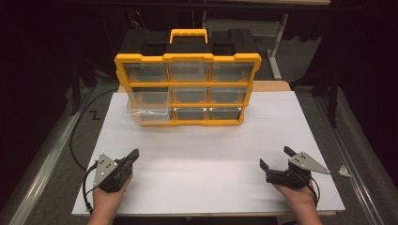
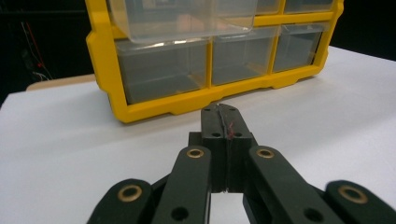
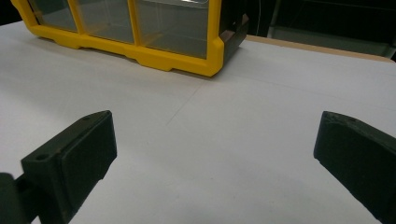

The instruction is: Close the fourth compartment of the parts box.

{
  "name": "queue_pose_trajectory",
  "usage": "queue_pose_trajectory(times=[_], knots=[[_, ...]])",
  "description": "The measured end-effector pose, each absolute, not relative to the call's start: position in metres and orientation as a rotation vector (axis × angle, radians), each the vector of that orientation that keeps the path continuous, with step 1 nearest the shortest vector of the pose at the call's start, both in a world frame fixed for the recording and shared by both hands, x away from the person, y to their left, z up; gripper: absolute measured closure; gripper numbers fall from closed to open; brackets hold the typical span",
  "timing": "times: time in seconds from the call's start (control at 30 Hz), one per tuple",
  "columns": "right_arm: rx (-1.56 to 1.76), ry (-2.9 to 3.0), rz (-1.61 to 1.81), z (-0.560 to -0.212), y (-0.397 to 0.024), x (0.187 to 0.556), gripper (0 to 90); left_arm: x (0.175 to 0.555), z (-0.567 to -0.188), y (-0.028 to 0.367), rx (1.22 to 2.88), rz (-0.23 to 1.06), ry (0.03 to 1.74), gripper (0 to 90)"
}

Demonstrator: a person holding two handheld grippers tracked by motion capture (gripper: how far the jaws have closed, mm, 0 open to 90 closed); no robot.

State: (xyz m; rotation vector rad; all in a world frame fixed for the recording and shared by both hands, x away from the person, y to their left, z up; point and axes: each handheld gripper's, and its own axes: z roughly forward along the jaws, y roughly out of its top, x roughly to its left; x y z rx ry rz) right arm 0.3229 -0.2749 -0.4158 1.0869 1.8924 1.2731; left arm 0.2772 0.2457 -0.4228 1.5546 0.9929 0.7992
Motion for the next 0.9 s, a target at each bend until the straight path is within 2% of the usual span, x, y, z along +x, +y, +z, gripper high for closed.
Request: queue_pose_trajectory(times=[0.27, 0.47, 0.9], knots=[[1.085, 1.897, 1.273, -0.416, -0.272, 0.323, 0.7, 0.278, -0.416, 0.238, 1.553, 0.790, 0.963, 89.8], [1.085, 1.897, 1.273, -0.417, -0.271, 0.324, 0.7, 0.286, -0.405, 0.235, 1.541, 0.765, 1.006, 89.7], [1.080, 1.904, 1.278, -0.417, -0.270, 0.325, 0.7, 0.313, -0.390, 0.224, 1.462, 0.809, 1.060, 89.9]])
